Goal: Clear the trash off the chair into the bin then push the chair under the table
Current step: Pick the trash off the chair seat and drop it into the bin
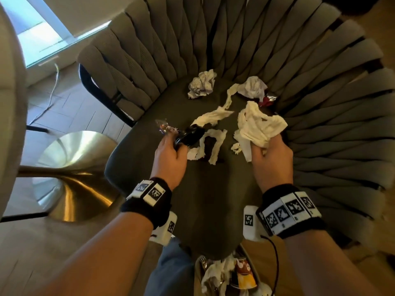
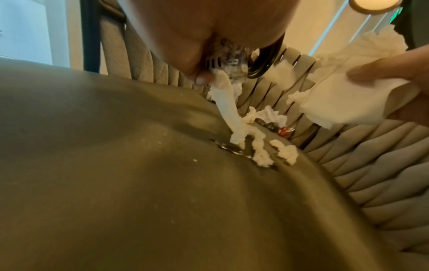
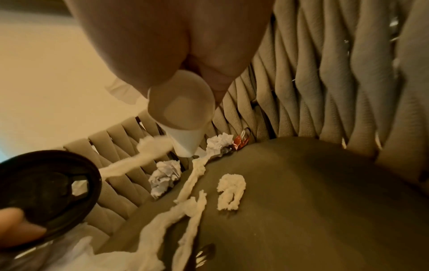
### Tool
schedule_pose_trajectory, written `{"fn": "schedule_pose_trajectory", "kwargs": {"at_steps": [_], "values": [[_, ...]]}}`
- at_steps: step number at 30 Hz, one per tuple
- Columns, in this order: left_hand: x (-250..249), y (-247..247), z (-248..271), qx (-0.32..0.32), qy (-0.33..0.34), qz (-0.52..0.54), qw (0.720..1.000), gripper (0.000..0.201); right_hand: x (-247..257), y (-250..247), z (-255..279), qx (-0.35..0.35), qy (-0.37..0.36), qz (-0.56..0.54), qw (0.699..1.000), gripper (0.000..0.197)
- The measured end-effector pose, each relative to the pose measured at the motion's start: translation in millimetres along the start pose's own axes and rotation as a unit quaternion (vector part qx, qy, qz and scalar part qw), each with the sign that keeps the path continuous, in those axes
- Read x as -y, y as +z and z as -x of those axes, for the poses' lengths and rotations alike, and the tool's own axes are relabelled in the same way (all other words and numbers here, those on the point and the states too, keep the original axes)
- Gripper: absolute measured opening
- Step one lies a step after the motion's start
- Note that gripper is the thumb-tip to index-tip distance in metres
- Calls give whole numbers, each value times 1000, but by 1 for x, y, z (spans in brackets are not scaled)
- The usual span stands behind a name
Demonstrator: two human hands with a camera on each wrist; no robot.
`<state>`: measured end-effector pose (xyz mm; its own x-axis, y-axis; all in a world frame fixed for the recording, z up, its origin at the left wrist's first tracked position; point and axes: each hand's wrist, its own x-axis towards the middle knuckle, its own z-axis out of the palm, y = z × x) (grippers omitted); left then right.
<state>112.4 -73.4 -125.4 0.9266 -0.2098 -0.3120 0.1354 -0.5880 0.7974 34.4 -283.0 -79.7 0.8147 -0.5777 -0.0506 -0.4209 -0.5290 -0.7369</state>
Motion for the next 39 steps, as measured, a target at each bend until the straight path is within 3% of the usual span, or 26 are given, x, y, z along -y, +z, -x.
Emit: {"fn": "schedule_pose_trajectory", "kwargs": {"at_steps": [4,7,11,13,16,20,24,29,32,35,39], "values": [[-16,-1,67,-10,5,58,998,40,8,-31,48,-16,-4,-45,999,36],[-23,4,142,33,-2,97,995,39,7,-58,108,13,29,-72,997,38],[-5,33,244,140,-45,70,987,38,-23,-84,208,117,104,-46,987,32],[17,57,285,189,-97,44,976,32,-56,-86,254,171,146,-20,974,38],[71,103,325,232,-161,-6,959,40,-112,-69,302,250,205,59,944,48],[146,167,338,232,-217,-47,947,51,-193,-9,321,331,264,146,894,46],[200,222,322,188,-215,-160,945,62,-260,51,321,395,217,246,858,46],[239,274,294,225,-196,-305,904,55,-304,103,315,421,184,336,822,51],[263,288,277,259,-204,-354,875,46,-318,126,310,421,188,336,821,52],[261,285,269,258,-220,-325,882,42,-316,129,303,402,202,306,839,51],[218,256,273,249,-245,-270,897,62,-286,105,294,397,263,262,839,76]]}}
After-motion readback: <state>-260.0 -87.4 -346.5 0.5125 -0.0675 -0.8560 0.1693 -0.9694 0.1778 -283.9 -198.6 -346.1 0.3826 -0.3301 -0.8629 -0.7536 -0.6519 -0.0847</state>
